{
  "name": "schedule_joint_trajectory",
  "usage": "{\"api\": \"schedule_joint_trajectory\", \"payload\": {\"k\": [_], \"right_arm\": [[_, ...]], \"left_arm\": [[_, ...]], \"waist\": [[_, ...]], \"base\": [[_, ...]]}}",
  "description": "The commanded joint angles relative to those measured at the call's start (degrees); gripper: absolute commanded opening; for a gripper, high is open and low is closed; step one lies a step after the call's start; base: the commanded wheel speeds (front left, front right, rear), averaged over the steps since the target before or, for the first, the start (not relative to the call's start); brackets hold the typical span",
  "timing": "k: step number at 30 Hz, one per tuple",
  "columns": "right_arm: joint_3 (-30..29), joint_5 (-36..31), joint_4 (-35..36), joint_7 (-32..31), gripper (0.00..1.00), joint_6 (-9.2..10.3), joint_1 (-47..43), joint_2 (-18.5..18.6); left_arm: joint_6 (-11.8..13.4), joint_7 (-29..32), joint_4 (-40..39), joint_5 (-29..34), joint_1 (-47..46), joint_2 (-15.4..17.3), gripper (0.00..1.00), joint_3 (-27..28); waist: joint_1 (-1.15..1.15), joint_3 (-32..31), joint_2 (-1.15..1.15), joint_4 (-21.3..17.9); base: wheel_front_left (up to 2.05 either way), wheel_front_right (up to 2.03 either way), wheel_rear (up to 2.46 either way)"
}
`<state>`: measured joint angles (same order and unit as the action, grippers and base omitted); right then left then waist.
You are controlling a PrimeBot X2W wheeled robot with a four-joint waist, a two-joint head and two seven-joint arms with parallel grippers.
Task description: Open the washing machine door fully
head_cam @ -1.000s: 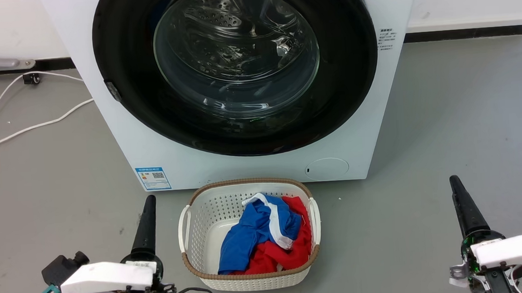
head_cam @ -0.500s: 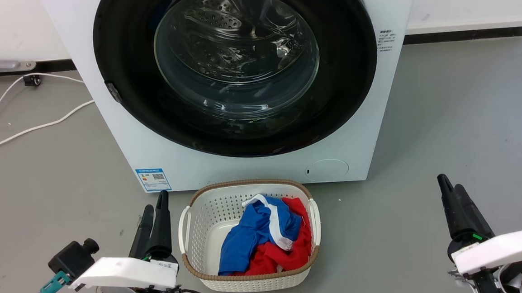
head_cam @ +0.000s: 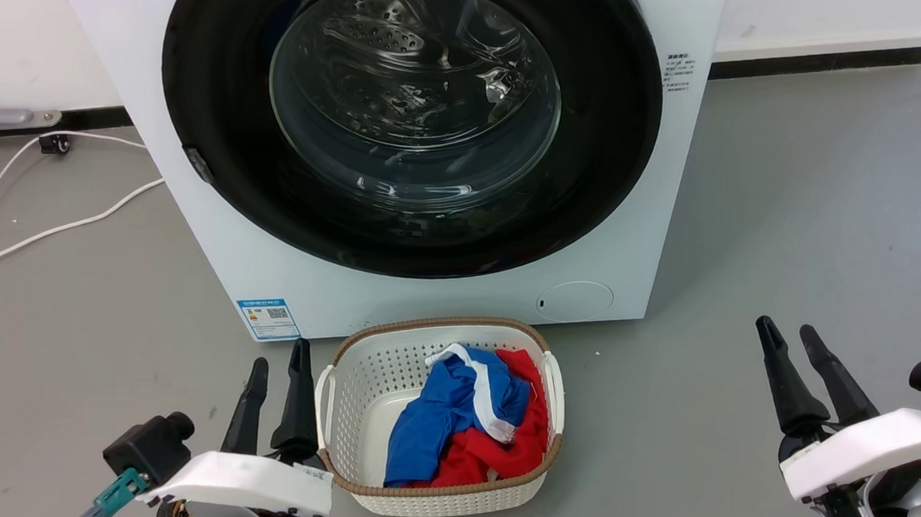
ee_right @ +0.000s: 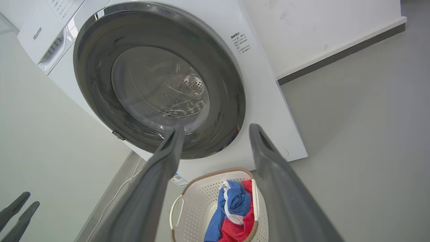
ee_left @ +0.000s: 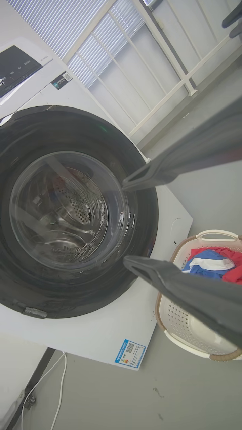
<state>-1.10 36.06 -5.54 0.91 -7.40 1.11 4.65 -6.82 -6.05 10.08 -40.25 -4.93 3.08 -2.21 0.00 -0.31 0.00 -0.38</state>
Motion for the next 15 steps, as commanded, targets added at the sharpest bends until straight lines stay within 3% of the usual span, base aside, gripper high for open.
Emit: {"api": "schedule_joint_trajectory", "payload": {"k": [1, 15], "right_arm": [[0.2, -2.0, 1.1, 0.0, 1.00, -0.07, 0.4, 0.3], [-0.2, -12.6, 2.9, -0.7, 1.00, -0.08, -0.8, -0.3]], "left_arm": [[0.1, -0.6, -0.4, 2.0, -1.3, 0.4, 1.00, -0.3], [0.3, -2.8, 0.9, 11.9, -1.9, 1.3, 1.00, -1.4]], "waist": [[0.00, 0.0, 0.00, 0.0], [0.00, -0.1, 0.00, -0.1]], "base": [[0.00, 0.00, 0.00], [0.00, 0.00, 0.00]]}}
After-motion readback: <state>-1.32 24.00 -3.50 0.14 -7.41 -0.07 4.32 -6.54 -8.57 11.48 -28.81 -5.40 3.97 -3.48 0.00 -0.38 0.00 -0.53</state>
